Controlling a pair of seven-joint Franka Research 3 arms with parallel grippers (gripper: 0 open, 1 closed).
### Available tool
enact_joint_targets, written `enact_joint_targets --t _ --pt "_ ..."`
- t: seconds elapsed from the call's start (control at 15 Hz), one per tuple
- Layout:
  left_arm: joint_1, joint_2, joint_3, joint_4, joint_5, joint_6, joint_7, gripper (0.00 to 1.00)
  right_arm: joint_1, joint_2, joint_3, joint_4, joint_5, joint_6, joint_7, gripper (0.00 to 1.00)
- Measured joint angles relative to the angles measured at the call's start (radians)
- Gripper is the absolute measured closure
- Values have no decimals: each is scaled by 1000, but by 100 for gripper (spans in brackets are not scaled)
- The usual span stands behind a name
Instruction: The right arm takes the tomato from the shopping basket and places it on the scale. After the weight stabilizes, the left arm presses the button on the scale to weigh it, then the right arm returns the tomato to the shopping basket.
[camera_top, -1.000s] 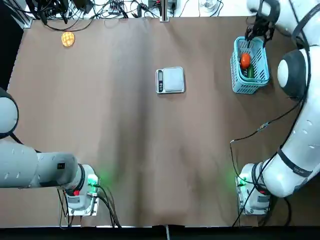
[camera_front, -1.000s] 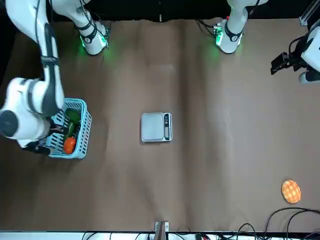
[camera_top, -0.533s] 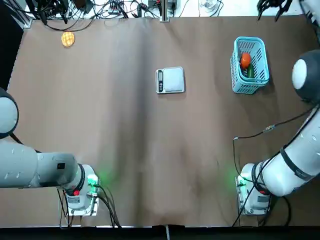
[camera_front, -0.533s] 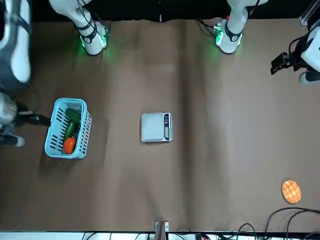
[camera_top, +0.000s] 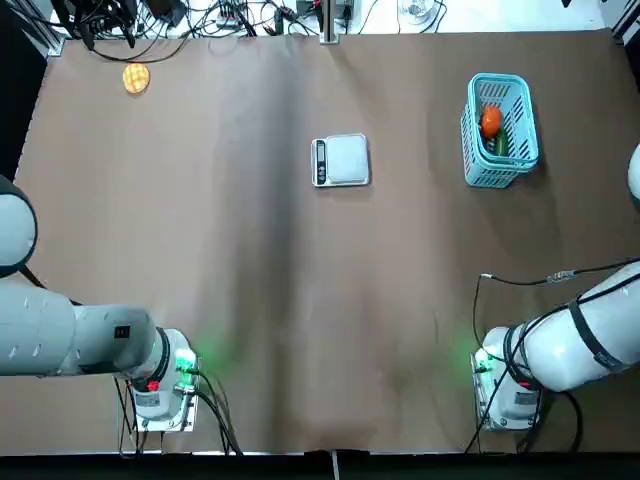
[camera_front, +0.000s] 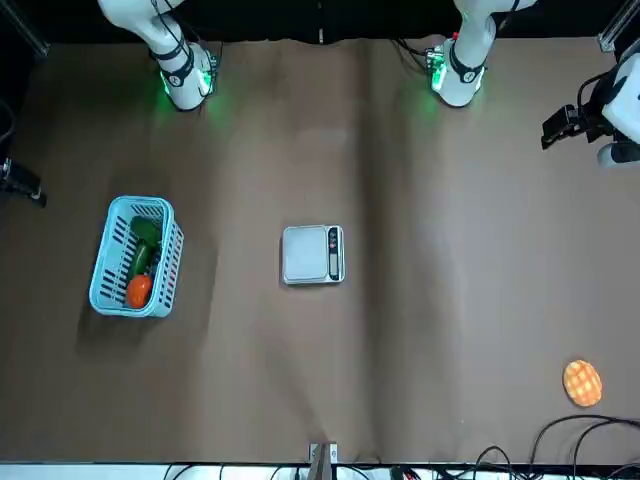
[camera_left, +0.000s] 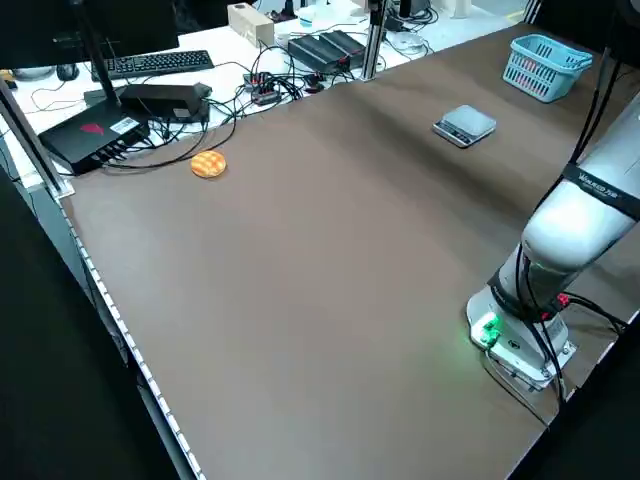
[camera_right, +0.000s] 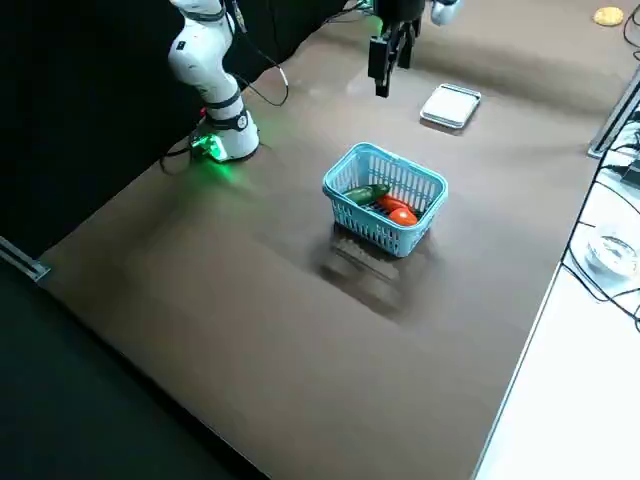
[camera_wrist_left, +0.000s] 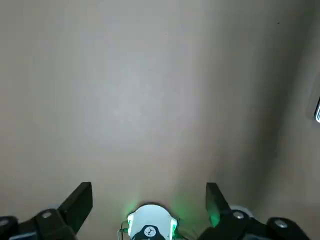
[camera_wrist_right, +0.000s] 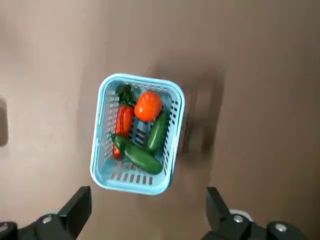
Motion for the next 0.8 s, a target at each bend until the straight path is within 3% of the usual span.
enact_joint_targets --t 0.2,0.67,0.8 --pt "0 0 0 0 0 0 0 0 -19 -16 26 24 -6 -42 -2 0" --pt "1 0 0 0 0 0 0 0 -393 -74 449 5 -11 -61 -2 4" --pt "1 0 0 0 0 0 0 0 -438 -88 512 -9 -21 -61 -1 4"
